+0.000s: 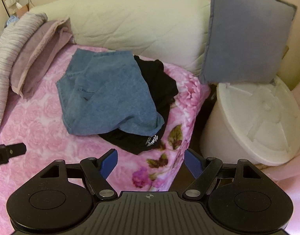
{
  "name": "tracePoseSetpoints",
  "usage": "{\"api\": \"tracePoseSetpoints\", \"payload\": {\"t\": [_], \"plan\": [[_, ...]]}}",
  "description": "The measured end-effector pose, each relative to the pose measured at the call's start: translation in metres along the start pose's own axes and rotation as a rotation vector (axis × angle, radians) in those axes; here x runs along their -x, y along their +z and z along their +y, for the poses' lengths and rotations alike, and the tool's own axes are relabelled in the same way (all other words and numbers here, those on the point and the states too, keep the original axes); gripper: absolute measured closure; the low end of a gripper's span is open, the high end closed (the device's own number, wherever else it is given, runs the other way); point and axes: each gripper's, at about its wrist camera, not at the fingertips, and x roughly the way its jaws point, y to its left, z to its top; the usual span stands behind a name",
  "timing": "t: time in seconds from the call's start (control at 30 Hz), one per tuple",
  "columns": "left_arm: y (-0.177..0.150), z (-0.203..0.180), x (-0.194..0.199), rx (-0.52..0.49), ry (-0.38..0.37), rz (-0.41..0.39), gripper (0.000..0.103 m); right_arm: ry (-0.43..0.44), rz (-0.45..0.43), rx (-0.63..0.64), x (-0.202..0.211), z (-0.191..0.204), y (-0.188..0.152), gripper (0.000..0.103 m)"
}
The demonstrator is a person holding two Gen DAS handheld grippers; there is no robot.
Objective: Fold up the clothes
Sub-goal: 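Grasp the blue jeans with both grippers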
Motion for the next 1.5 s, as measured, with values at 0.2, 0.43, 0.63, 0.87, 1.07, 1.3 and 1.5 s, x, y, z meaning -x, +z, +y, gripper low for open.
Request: {"api": "tracePoseSetpoints", "payload": {"t": [0.2,0.43,0.63,0.87,1.07,1.3,1.5], "plan": [[0.029,-0.002,-0.046,0.047,-0.007,0.054,0.041,0.015,0.050,-0.032,-0.045,-0.013,0.030,0.025],[0.064,0.000,-0.102,0.119,-0.027,0.109,0.041,0.040,0.118,-0.058,-0.099,-0.024,0.065,0.025],[0.093,0.000,-0.152,0.186,-0.063,0.138,0.041,0.072,0.111,-0.065,-0.137,-0.022,0.089,0.025],[0.111,0.013,-0.202,0.294,-0.091,0.160,0.041,0.112,0.081,-0.107,-0.173,-0.016,0.109,0.025],[0.117,0.023,-0.231,0.384,-0.123,0.169,0.041,0.129,0.079,-0.126,-0.195,-0.011,0.120,0.025],[0.118,0.030,-0.266,0.505,-0.195,0.185,0.050,0.187,0.085,-0.138,-0.219,-0.007,0.126,0.038],[0.111,0.040,-0.255,0.581,-0.321,0.094,0.096,0.177,0.052,-0.005,-0.206,0.011,0.127,0.081]]}}
